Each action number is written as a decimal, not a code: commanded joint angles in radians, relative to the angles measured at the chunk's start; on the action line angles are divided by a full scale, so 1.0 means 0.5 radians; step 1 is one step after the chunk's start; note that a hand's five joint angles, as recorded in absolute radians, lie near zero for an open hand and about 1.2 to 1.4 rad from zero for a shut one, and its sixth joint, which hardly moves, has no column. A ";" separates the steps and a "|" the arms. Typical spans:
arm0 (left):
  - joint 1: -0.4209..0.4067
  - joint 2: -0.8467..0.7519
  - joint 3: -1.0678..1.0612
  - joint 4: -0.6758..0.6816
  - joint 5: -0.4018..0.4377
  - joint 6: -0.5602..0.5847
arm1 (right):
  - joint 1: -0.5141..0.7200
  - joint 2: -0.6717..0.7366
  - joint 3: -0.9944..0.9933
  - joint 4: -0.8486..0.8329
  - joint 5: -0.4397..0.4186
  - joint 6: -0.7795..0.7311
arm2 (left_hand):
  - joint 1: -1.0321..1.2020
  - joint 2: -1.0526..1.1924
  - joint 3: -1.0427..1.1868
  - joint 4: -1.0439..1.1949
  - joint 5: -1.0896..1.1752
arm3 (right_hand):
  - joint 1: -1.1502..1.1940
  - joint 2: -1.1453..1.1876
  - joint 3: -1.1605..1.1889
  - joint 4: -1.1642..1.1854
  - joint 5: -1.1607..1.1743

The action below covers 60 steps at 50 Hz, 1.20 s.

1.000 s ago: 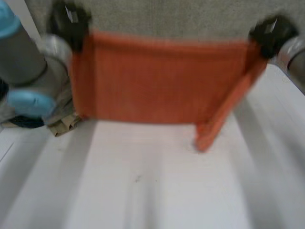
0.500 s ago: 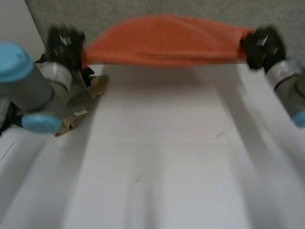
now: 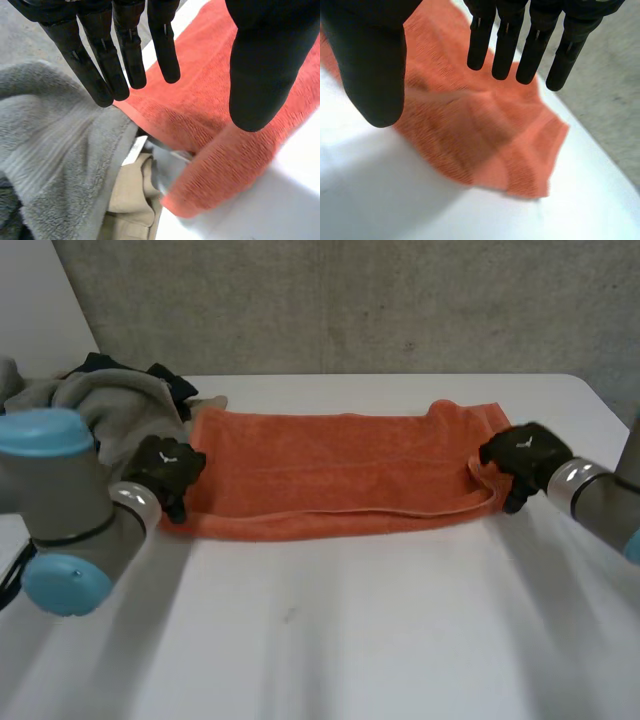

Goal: Fold the laundry.

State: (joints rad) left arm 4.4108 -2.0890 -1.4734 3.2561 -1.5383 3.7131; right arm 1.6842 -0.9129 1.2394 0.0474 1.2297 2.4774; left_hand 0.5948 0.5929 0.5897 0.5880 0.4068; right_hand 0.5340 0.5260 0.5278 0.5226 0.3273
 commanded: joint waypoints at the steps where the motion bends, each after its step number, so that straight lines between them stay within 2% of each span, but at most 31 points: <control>1: 0.033 0.030 0.130 -0.222 -0.013 -0.106 | -0.034 0.010 -0.251 0.190 0.004 0.024 | 0.083 0.087 0.093 0.096 0.110 | 0.021 0.037 0.033 0.044 0.085; 5: 0.072 -0.016 0.210 -0.345 -0.025 -0.152 | -0.043 0.077 -0.423 0.325 -0.014 -0.040 | 0.083 0.087 0.093 0.096 0.110 | 0.021 0.037 0.033 0.044 0.085; 13: 0.094 -0.111 0.330 -0.615 -0.031 -0.204 | -0.037 0.295 -0.659 0.442 -0.131 -0.549 | 0.013 0.017 0.023 0.026 0.040 | 0.027 0.043 0.039 0.050 0.091; 15: 0.100 -0.136 0.354 -0.628 -0.028 -0.201 | -0.034 0.365 -0.724 0.442 -0.204 -0.696 | -0.099 -0.095 -0.089 -0.086 -0.072 | 0.021 0.037 0.033 0.044 0.085; 22: 0.118 -0.246 0.455 -0.637 -0.034 -0.165 | -0.030 0.598 -0.938 0.451 -0.474 -0.871 | -0.053 -0.049 -0.042 -0.039 -0.026 | 0.021 0.037 0.033 0.044 0.085; 28: 0.131 -0.338 0.538 -0.668 -0.022 -0.100 | -0.027 0.782 -1.119 0.464 -0.499 -0.954 | 0.024 0.028 0.034 0.037 0.051 | 0.027 0.043 0.039 0.050 0.091; 31: 0.125 -0.381 0.575 -0.692 -0.022 -0.069 | -0.037 0.881 -1.221 0.500 -0.474 -1.028 | 0.229 0.232 0.239 0.242 0.256 | 0.027 0.043 0.039 0.050 0.091; 32: 0.125 -0.390 0.584 -0.695 -0.019 -0.066 | -0.040 0.905 -1.248 0.509 -0.471 -1.052 | 0.422 0.425 0.432 0.435 0.448 | 0.027 0.043 0.039 0.050 0.091; 33: 0.131 -0.393 0.594 -0.695 -0.016 -0.057 | -0.049 0.948 -1.297 0.525 -0.468 -1.092 | 0.801 0.805 0.811 0.815 0.828 | 0.062 0.078 0.074 0.084 0.126; 36: 0.131 -0.396 0.594 -0.686 -0.013 -0.051 | -0.061 0.997 -1.356 0.543 -0.474 -1.117 | 1.332 1.336 1.342 1.345 1.359 | 0.167 0.183 0.180 0.190 0.232; 37: 0.128 -0.393 0.594 -0.686 -0.010 -0.051 | -0.064 1.022 -1.386 0.558 -0.477 -1.117 | 1.572 1.576 1.582 1.585 1.599 | 0.354 0.370 0.366 0.377 0.418; 39: 0.125 -0.387 0.588 -0.683 -0.007 -0.048 | -0.064 1.031 -1.408 0.577 -0.478 -1.129 | 1.603 1.607 1.613 1.616 1.630 | 0.899 0.915 0.911 0.921 0.963; 40: 0.125 -0.381 0.581 -0.683 -0.013 -0.048 | -0.064 1.031 -1.414 0.586 -0.474 -1.141 | 1.603 1.607 1.613 1.616 1.630 | 1.344 1.360 1.356 1.366 1.408; 41: 0.125 -0.363 0.572 -0.680 -0.019 -0.045 | -0.061 1.013 -1.402 0.592 -0.468 -1.175 | 1.603 1.607 1.613 1.616 1.630 | 1.721 1.737 1.733 1.743 1.785; 44: 0.125 -0.314 0.536 -0.689 -0.040 -0.054 | -0.067 0.930 -1.316 0.599 -0.474 -1.218 | 1.603 1.607 1.613 1.616 1.630 | 1.725 1.741 1.737 1.747 1.789; 51: 0.134 -0.096 0.302 -0.652 -0.056 -0.014 | -0.175 0.519 -0.761 0.424 -0.422 -1.172 | 1.603 1.607 1.613 1.616 1.630 | 1.725 1.741 1.737 1.747 1.789; 57: 0.149 0.131 -0.001 -0.661 -0.053 0.087 | -0.248 0.179 -0.274 0.448 -0.214 -1.138 | 1.603 1.607 1.613 1.616 1.630 | 1.725 1.741 1.737 1.747 1.789; 60: 0.155 0.254 -0.164 -0.686 -0.062 0.167 | -0.310 0.010 -0.065 0.595 -0.094 -1.123 | 1.603 1.607 1.613 1.616 1.630 | 1.725 1.741 1.737 1.747 1.789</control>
State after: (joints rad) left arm 4.4815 -2.0693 -1.4096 2.9264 -1.5671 3.7343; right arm 1.5753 -0.7555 1.0033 0.2636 1.0769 1.8997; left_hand 1.1496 1.1942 1.1854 1.1944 0.9871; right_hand 1.1051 1.1669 1.1822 1.1942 0.9699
